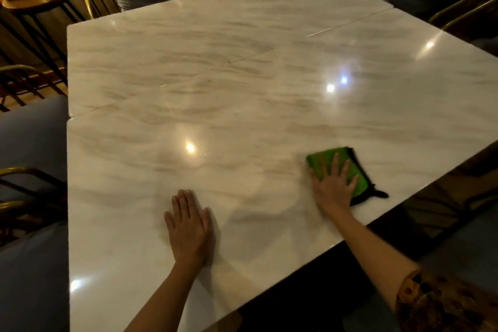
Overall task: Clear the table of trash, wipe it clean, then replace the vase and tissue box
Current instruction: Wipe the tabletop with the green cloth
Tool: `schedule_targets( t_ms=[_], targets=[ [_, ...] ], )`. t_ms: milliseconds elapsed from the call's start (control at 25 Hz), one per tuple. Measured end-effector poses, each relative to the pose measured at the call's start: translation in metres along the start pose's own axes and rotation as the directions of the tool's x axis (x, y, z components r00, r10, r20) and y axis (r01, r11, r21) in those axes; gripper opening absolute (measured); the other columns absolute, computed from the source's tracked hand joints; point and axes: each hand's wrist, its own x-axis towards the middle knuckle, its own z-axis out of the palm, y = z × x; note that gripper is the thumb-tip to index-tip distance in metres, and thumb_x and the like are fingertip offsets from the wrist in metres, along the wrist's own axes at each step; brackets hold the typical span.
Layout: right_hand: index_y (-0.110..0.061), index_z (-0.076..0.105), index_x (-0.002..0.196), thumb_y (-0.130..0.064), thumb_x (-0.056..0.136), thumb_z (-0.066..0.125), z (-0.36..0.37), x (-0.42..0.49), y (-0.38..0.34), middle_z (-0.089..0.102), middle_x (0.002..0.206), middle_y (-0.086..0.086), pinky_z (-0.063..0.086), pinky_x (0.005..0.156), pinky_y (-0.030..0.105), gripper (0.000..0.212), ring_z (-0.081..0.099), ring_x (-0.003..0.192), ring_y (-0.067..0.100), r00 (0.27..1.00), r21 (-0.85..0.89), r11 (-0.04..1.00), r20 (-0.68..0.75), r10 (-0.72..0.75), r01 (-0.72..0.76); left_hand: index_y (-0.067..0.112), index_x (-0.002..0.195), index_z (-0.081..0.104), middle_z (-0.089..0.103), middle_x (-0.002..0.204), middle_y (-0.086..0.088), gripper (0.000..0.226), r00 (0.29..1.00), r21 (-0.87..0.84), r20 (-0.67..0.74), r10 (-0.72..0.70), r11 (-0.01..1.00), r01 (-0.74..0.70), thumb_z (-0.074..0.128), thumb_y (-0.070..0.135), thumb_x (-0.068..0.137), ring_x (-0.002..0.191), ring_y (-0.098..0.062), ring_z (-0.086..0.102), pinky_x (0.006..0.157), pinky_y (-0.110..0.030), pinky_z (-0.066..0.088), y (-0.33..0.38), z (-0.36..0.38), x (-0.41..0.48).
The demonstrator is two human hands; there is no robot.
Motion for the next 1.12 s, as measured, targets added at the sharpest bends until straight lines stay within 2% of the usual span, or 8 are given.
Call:
schedule_targets(
  t_ms=[120,360,480,560,680,800,960,1120],
  targets=[
    [-0.028,0.048,0.138,-0.050,0.088,0.028,0.045,-0.095,-0.061,0.035,0.150,0.011,0.029,0.103,0.064,0.059,0.037,0.135,0.041,0.944,-0.087,0.943,-0.054,-0.326,0.321,0.011,0.151,0.001,0.001,0.160,-0.007,0.063,1.000,0.002,-0.011,-0.011,1.000,0.011,0.022,0.040,0.099,0.148,-0.023,-0.001,0.119,-0.046,0.001,0.000,0.000,0.002],
    [-0.047,0.030,0.143,-0.057,0.089,0.039,0.066,-0.154,-0.044,0.026,0.156,-0.002,0.017,0.108,0.054,0.056,0.028,0.141,0.033,0.706,-0.142,0.699,0.000,-0.708,0.701,0.013,0.151,0.000,-0.001,0.160,-0.005,0.069,1.000,-0.005,0.004,0.012,1.000,-0.012,0.008,0.048,0.092,0.148,-0.020,-0.003,0.119,-0.044,-0.001,-0.007,0.002,0.002],
    [-0.038,0.052,0.133,-0.051,0.086,0.034,0.043,-0.089,0.022,0.037,0.150,0.002,0.029,0.106,0.057,0.052,0.041,0.133,0.038,0.876,-0.130,0.870,-0.013,-0.482,0.476,0.013,0.151,-0.001,-0.001,0.160,-0.005,0.071,1.000,-0.002,0.001,0.025,1.000,-0.025,0.007,0.049,0.090,0.148,-0.020,-0.003,0.119,-0.045,0.000,-0.007,0.002,0.002],
    [-0.035,0.045,0.139,-0.051,0.085,0.032,0.021,-0.043,0.065,0.030,0.154,0.004,0.027,0.106,0.060,0.058,0.032,0.139,0.036,0.955,-0.123,0.954,-0.080,-0.285,0.274,0.013,0.151,-0.001,0.000,0.160,-0.006,0.071,0.999,0.000,-0.001,0.033,0.999,-0.033,0.006,0.050,0.090,0.148,-0.021,-0.002,0.118,-0.045,-0.001,-0.008,0.004,0.002],
    [-0.043,0.006,0.148,-0.055,0.097,0.021,-0.013,0.003,0.093,0.000,0.161,-0.002,0.006,0.116,0.054,0.055,0.000,0.147,0.027,0.999,-0.029,0.999,-0.035,0.021,-0.022,0.012,0.151,0.002,0.002,0.160,-0.008,0.071,0.999,0.006,-0.013,0.031,1.000,-0.031,0.007,0.049,0.091,0.148,-0.023,-0.001,0.118,-0.046,0.000,-0.008,0.005,0.002],
    [-0.036,0.009,0.151,-0.050,0.099,0.027,-0.008,-0.008,0.050,0.001,0.161,0.004,0.007,0.114,0.060,0.056,0.002,0.147,0.031,0.985,0.069,0.988,-0.095,0.146,-0.140,0.011,0.151,0.000,0.001,0.160,-0.008,0.067,0.999,0.001,-0.009,0.036,0.999,-0.036,0.010,0.047,0.095,0.148,-0.023,-0.002,0.118,-0.046,-0.002,-0.007,0.005,0.002],
    [-0.029,0.048,0.137,-0.049,0.088,0.035,0.053,-0.113,-0.048,0.037,0.150,0.010,0.025,0.105,0.060,0.055,0.038,0.134,0.039,0.933,-0.050,0.944,-0.142,-0.330,0.326,0.011,0.151,0.000,0.001,0.160,-0.009,0.062,1.000,-0.004,0.003,0.022,1.000,-0.022,0.017,0.041,0.099,0.148,-0.023,-0.002,0.119,-0.047,-0.001,-0.004,0.006,0.001],
    [-0.043,0.024,0.147,-0.057,0.089,0.039,0.073,-0.168,-0.084,0.023,0.157,0.002,0.016,0.110,0.058,0.062,0.021,0.143,0.034,0.739,-0.080,0.736,0.007,-0.674,0.672,0.015,0.151,0.000,0.001,0.160,-0.006,0.075,0.997,0.019,0.044,0.066,0.998,-0.067,0.003,0.055,0.088,0.148,-0.021,0.000,0.119,-0.046,0.006,-0.009,-0.003,0.002]
  ],
)
